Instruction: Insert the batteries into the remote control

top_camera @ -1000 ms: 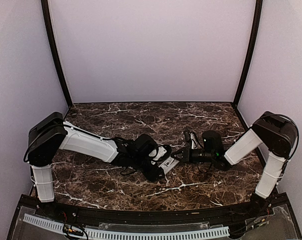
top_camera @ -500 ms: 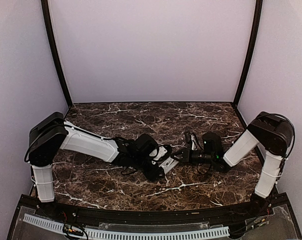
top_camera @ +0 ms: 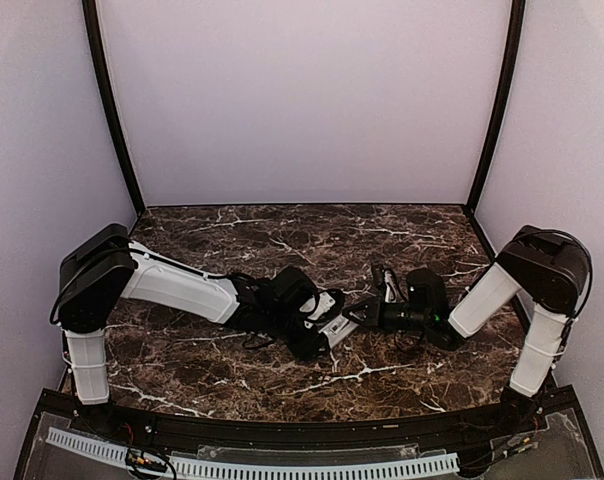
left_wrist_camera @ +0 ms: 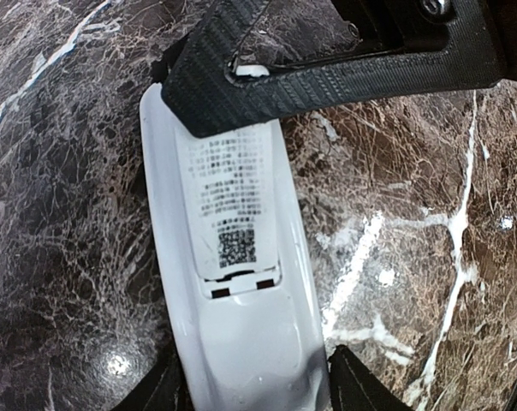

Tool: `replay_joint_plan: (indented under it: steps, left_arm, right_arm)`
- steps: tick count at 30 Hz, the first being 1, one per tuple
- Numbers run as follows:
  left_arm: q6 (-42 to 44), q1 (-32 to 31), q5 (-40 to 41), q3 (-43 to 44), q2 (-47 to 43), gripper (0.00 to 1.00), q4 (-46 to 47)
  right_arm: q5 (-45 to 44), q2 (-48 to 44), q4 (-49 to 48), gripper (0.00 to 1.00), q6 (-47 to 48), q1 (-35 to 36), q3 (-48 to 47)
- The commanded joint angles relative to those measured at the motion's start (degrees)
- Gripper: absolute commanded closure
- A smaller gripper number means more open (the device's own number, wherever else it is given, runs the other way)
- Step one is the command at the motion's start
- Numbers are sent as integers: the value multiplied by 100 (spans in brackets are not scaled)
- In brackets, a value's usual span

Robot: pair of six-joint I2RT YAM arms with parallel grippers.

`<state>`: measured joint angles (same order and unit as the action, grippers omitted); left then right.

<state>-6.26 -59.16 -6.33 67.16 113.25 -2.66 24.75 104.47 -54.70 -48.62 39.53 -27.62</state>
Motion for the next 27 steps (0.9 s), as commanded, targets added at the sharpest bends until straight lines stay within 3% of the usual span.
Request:
replay_joint_plan:
  steps: [1, 11, 27]
  left_arm:
    - [-53, 1, 95, -196, 470, 44, -867]
    - [-51, 1, 87, -187, 477, 44, -877]
    - [-52, 1, 27, -194, 478, 45, -877]
  right_arm:
    - [129, 78, 640, 100, 8, 178, 173]
    - [-153, -376, 1399, 83, 171, 216, 94]
    - [-477, -879, 2800, 66, 814, 209, -418]
